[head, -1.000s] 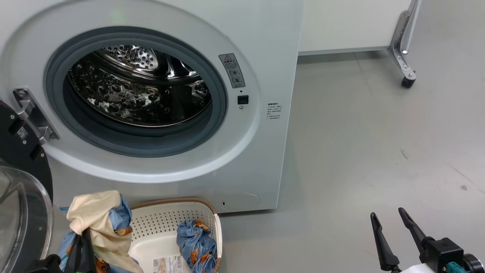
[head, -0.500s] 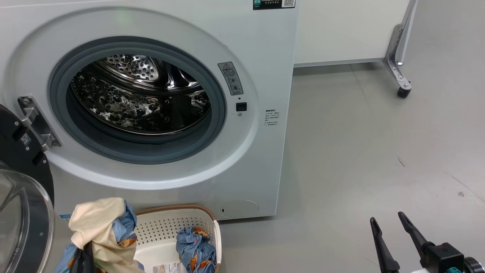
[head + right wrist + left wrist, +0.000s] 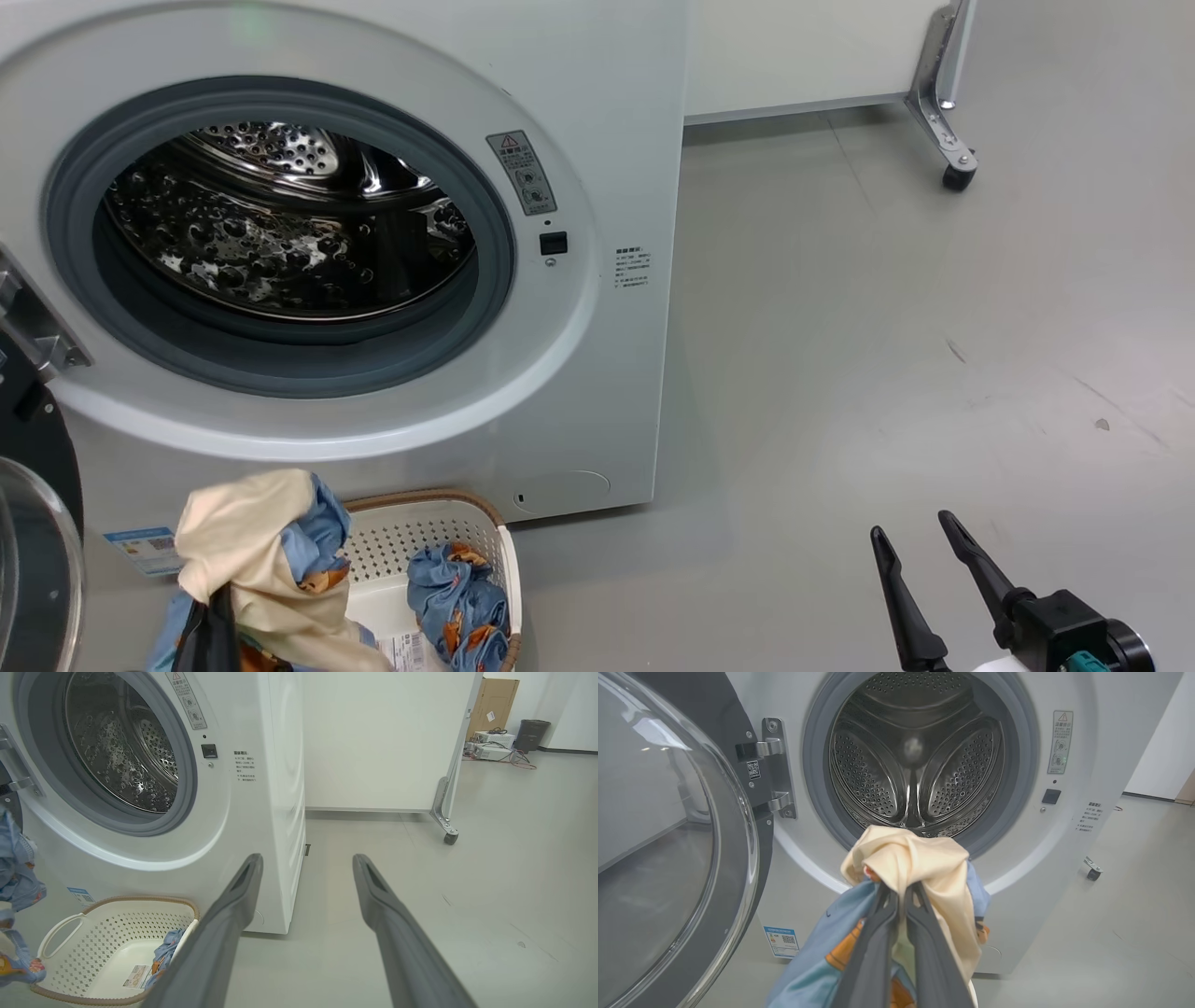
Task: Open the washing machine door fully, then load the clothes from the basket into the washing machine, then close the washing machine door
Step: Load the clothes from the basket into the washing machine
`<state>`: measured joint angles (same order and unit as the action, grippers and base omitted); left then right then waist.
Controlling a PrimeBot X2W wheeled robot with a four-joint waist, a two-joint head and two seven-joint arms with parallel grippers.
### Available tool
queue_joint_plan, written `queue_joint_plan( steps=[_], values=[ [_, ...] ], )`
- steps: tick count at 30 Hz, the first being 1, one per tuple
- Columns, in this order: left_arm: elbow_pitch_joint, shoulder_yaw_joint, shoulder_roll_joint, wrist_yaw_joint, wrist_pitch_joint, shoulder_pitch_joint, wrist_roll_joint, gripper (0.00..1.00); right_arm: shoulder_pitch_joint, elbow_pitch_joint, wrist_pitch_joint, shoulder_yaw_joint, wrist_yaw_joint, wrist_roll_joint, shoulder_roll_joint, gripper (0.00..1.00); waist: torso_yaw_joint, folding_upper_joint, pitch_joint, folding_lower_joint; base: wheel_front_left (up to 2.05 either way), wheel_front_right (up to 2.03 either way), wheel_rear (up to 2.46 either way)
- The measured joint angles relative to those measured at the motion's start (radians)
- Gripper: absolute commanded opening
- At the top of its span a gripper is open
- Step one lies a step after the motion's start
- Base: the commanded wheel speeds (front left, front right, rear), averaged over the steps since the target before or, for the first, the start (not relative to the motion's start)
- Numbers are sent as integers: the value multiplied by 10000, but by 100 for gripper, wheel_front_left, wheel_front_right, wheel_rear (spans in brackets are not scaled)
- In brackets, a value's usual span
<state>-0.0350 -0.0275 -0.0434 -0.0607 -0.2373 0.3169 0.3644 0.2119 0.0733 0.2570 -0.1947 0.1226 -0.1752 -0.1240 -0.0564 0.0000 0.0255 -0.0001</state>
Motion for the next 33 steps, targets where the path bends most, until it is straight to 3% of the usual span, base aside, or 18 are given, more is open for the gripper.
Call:
queue_joint_plan(
  steps=[8, 18, 28, 33],
  values=[
    [-573, -10, -48, 176, 456, -277, -17, 0, -407, -125, 0, -42, 0, -13, 251, 100, -518, 0, -585, 0, 0, 0, 0],
    [-825, -387, -541, 500, 1139, -1766, -119, 0, -889, -161, 2, -128, 0, -48, 449, 100, -1256, 0, -1277, 1, 0, 0, 0],
    [-33, -1570, -1281, 1160, 1939, -3602, -6, 0, -1341, -128, 2, -280, 0, -123, 608, 100, -2213, 0, -1940, 1, 0, 0, 0],
    [621, -1919, -1779, 1231, 2353, -4594, 2, 0, -1444, -84, 2, -374, 0, -169, 617, 100, -2650, 0, -2228, 1, 0, 0, 0]
  ],
)
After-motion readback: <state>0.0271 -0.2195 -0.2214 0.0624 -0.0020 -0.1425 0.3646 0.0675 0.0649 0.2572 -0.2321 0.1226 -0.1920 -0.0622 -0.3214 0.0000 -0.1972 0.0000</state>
